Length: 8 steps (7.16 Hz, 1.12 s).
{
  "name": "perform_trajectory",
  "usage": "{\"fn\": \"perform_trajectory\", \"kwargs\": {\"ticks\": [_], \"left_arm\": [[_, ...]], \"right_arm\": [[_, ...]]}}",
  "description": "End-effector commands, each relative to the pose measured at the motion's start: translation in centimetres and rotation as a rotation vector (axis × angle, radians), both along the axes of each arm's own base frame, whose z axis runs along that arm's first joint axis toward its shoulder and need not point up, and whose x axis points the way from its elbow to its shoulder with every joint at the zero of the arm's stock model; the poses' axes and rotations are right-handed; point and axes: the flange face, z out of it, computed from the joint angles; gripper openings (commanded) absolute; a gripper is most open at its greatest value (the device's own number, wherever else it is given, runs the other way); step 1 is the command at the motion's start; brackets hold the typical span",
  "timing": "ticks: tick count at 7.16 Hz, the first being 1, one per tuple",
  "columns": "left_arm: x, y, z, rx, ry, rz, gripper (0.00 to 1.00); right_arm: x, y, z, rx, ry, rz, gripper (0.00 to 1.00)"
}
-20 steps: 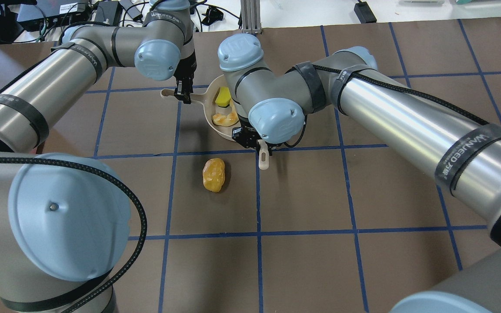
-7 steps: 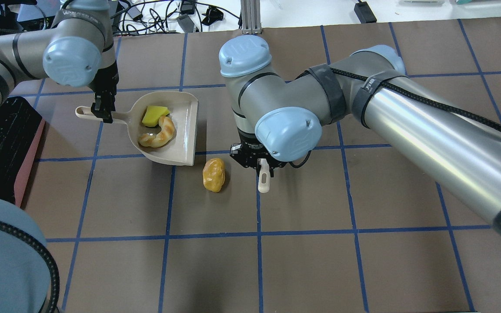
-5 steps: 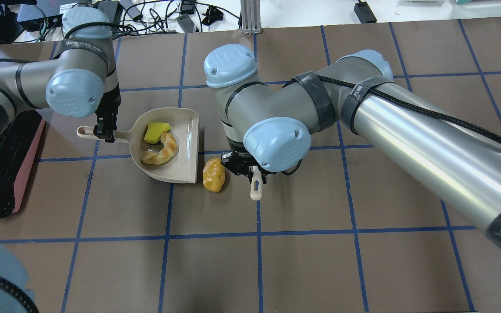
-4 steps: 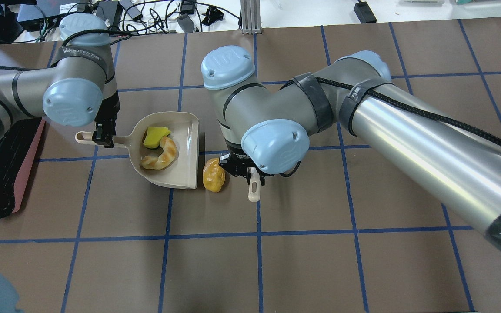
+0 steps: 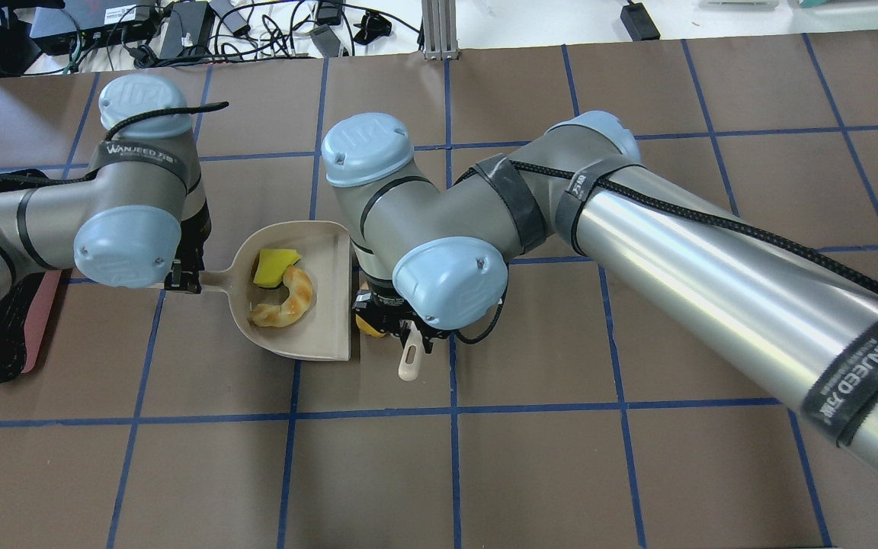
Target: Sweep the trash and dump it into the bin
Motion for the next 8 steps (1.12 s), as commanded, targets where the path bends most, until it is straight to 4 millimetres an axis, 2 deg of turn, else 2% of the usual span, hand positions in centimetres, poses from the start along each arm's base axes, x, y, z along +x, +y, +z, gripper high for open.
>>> {"fn": "perform_trajectory", "kwargs": {"ticks": [1,5,7,8], "left_arm": [[-0.4,1.0,-1.4,-0.027,-0.005,0.004,0.0],[-2.6,1.0,-2.5,-0.019,-0.004,0.0,0.0],[-2.9,1.0,-2.6,-0.022,0.003,-0.001,0.0],[-3.8,1.0,-2.4,-0.032,0.003,-0.019,0.0]], "right_arm": [[0.6,0.2,-0.6,0.017,-0.012,-0.032,0.12],[2.1,1.3,-1.3,0.027,-0.027,-0.013,0.12],[4.2,1.7,-3.6,0.008,-0.03,-0.017,0.11],[5.4,1.8,-4.8,-0.009,-0.037,-0.027,0.11]]}}
